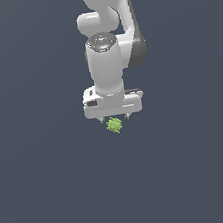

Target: Pick up the object and move it to a goal position.

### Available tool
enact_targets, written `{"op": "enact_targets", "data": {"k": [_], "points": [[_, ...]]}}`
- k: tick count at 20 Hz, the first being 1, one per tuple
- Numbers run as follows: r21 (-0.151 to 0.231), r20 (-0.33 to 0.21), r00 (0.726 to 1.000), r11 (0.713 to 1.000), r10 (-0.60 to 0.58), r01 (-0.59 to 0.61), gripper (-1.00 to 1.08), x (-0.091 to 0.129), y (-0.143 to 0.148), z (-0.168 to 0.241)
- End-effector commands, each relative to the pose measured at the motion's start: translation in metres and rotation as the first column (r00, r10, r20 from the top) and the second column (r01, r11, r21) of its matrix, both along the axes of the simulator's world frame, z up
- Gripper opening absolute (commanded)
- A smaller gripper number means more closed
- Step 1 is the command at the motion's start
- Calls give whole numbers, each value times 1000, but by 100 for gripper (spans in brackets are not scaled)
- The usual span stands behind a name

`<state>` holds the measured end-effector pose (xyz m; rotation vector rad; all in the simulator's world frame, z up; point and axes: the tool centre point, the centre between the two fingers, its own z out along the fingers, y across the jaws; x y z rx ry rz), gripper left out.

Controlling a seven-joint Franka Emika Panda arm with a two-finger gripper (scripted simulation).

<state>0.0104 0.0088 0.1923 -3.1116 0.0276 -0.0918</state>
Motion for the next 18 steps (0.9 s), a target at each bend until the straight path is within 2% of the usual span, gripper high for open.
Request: {"op": "enact_targets", "data": {"k": [1,10,18], "points": [[0,0,1000,1000,0,0,100,0,0,0],[32,-1,1000,999,16,-16,100,-2,15,-3],[28,-2,999,999,38,-38,100,-4,13,-5]]}}
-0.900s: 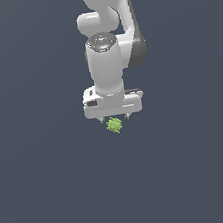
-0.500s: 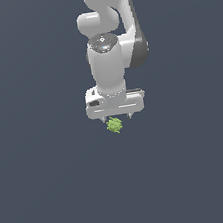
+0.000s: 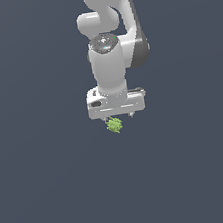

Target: Pick up the object and move it to a goal position.

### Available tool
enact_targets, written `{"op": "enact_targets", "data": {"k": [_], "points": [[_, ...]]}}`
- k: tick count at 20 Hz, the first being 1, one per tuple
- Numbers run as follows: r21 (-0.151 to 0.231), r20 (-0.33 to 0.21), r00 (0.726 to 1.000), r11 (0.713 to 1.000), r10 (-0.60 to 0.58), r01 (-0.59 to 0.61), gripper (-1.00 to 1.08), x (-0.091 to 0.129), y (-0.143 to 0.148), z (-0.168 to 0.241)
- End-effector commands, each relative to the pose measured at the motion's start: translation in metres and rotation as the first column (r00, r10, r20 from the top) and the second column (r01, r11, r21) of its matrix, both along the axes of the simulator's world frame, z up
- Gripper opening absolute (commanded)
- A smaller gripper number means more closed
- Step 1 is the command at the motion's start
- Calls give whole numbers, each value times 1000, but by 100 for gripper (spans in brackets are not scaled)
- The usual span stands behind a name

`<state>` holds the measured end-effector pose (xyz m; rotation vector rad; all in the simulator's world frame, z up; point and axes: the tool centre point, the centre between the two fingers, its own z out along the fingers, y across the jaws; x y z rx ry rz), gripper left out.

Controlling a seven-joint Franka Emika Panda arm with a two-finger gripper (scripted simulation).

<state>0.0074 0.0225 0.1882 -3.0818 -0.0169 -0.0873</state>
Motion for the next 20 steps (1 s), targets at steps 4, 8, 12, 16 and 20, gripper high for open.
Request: {"op": "enact_targets", "data": {"k": [4,8,12,16,20], "points": [[-8,-1,999,999,52,-52,100,-3,-2,-6],[-17,-3,993,993,116,-116,100,-7,-4,-13],[-28,-6,979,979,202,-202,100,-13,-6,-23],[-40,-12,952,951,306,-307,100,-20,-9,-34],[-50,-20,911,909,412,-413,100,-28,-11,-46]]}}
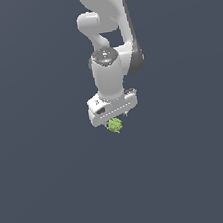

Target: Pick up the object and move it to a goal position.

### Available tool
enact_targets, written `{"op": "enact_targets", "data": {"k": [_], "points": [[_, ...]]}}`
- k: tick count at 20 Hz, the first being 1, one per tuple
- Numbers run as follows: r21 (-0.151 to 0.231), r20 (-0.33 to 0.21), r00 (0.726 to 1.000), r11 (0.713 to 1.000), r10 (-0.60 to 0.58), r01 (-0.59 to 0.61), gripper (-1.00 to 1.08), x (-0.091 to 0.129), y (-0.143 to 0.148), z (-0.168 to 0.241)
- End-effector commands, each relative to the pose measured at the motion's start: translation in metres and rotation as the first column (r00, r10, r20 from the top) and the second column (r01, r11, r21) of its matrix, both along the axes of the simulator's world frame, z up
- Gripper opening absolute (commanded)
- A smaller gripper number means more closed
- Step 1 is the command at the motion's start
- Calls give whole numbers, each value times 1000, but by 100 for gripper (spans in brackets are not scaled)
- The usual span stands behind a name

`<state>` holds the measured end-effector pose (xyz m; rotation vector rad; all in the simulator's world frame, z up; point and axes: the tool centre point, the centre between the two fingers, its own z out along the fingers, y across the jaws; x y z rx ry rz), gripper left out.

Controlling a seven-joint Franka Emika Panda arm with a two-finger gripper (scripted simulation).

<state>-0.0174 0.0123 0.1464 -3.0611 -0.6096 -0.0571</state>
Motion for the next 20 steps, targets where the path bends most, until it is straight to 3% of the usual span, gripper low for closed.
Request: {"op": "enact_targets", "data": {"k": [1,7,20], "points": [[-7,-3,997,997,73,-73,100,-5,-1,-7],[-19,-11,970,970,243,-243,100,-17,-4,-24],[-27,-29,857,857,514,-514,100,-40,-7,-51]]}}
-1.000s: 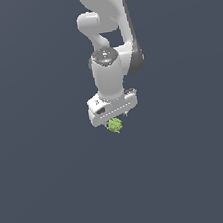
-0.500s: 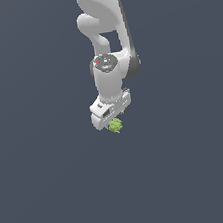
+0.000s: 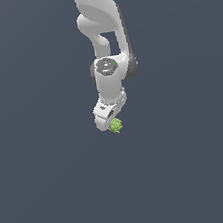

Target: Pick up the object and move it to a goal position.

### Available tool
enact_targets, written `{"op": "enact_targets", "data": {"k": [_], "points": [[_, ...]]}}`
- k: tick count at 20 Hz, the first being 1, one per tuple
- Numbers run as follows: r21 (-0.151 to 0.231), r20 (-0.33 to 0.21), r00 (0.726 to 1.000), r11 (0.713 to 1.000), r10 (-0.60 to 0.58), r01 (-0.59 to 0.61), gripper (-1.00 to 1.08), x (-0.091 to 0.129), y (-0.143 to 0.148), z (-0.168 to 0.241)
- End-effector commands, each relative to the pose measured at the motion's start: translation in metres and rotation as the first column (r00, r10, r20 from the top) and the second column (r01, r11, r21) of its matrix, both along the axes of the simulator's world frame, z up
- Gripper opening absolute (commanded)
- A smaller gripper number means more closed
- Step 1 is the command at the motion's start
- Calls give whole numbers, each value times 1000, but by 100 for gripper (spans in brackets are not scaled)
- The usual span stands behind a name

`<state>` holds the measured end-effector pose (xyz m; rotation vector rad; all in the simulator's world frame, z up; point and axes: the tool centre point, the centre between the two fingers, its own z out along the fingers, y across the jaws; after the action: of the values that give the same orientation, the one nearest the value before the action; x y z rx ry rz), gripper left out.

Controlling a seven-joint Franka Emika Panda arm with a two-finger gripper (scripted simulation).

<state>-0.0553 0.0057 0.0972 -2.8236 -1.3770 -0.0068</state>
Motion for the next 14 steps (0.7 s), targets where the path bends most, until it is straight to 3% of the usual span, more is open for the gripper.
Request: {"op": "enact_targets", "data": {"k": [1,14], "points": [[-1,-1,999,999,39,-39,100,-3,0,-3],[-2,-4,997,997,82,-82,100,-7,0,-12]]}}
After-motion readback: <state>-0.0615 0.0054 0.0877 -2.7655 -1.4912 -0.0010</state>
